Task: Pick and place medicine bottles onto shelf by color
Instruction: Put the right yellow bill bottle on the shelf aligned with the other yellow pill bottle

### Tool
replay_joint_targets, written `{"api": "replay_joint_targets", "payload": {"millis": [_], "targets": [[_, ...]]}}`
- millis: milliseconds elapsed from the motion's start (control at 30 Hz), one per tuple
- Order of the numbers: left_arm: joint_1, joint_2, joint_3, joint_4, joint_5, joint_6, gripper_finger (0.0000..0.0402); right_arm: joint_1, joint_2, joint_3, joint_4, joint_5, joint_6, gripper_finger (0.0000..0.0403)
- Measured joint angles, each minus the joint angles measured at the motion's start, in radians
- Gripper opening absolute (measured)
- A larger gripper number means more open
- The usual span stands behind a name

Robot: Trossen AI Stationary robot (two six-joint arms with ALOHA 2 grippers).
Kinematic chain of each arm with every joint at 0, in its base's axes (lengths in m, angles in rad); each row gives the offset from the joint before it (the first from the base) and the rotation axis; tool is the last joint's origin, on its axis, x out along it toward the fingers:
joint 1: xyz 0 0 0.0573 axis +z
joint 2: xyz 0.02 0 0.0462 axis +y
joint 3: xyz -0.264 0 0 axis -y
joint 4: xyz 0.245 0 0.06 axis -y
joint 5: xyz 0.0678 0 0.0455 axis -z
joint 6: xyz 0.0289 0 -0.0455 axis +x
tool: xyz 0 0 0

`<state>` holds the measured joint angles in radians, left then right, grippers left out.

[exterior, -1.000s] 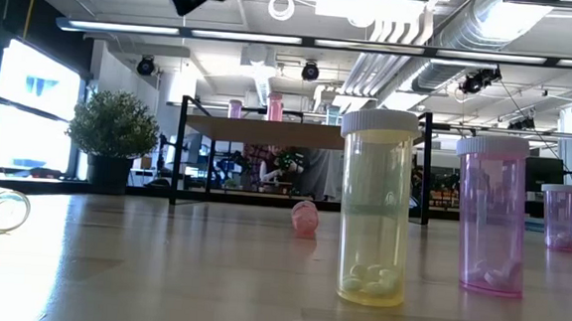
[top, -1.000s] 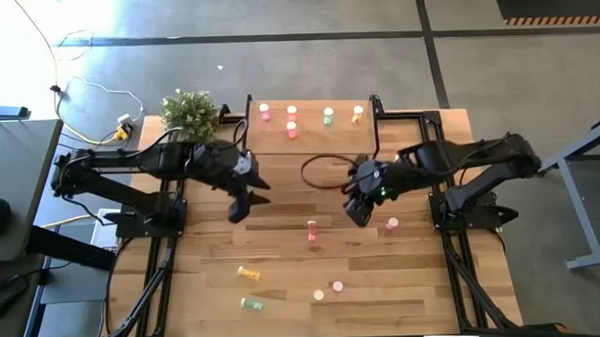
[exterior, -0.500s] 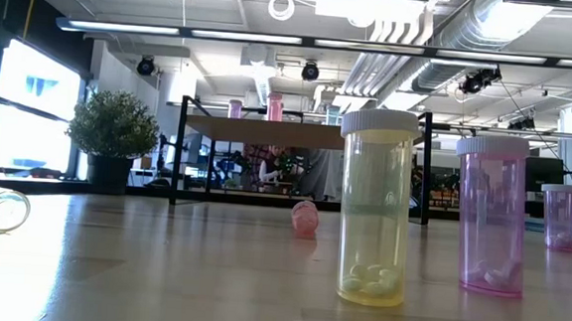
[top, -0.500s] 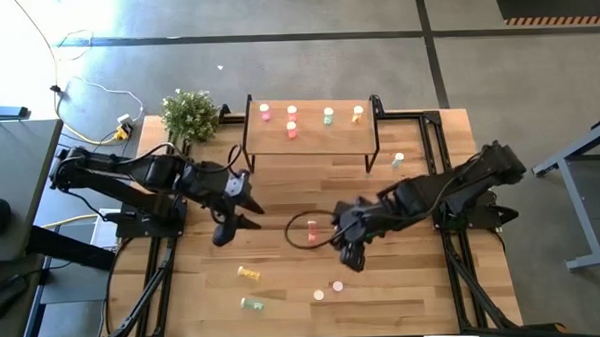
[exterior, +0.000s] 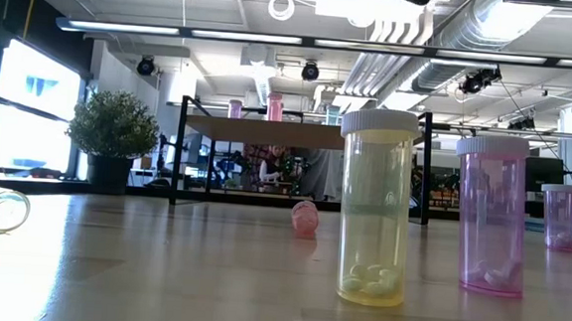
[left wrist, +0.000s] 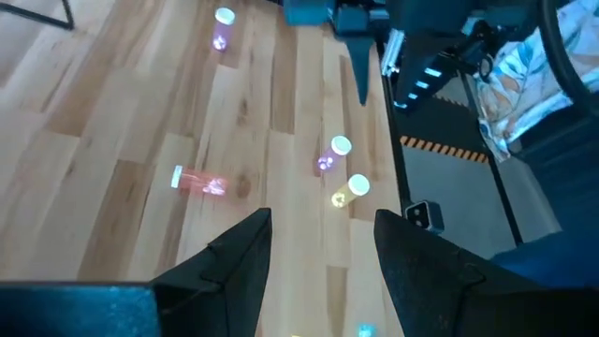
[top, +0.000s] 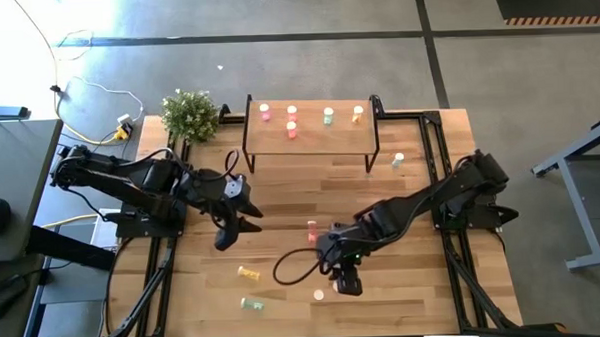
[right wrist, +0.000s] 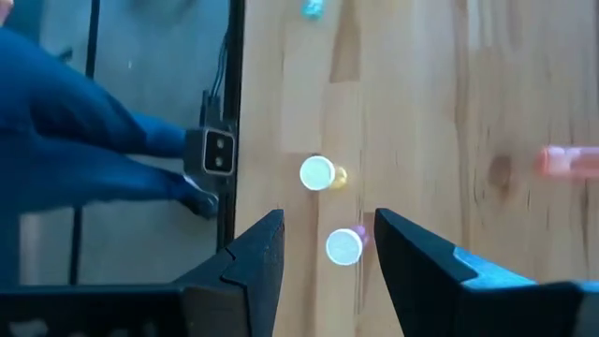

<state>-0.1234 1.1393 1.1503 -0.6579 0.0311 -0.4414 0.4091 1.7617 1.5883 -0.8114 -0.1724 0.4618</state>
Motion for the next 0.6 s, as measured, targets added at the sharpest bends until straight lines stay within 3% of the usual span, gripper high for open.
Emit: {"api": "replay_joint_targets", "payload": {"millis": [200, 433, 600], "targets": [[-0.011, 0.0, 0.0, -0.001, -0.018, -0.003, 0.0181, 0.025, 0.023, 0.0, 0.041, 0.014, -0.165, 0.0158], [-0.011, 0.001, 0.0, -0.003, -0.017, -0.023, 0.0181, 0.031, 0.067, 0.0, 0.049, 0.014, -0.169, 0.0164], [-0.01, 0.001, 0.0, -0.003, -0.017, -0.027, 0.0181, 0.037, 0.117, 0.0, 0.107, 0.01, -0.191, 0.0194]]}}
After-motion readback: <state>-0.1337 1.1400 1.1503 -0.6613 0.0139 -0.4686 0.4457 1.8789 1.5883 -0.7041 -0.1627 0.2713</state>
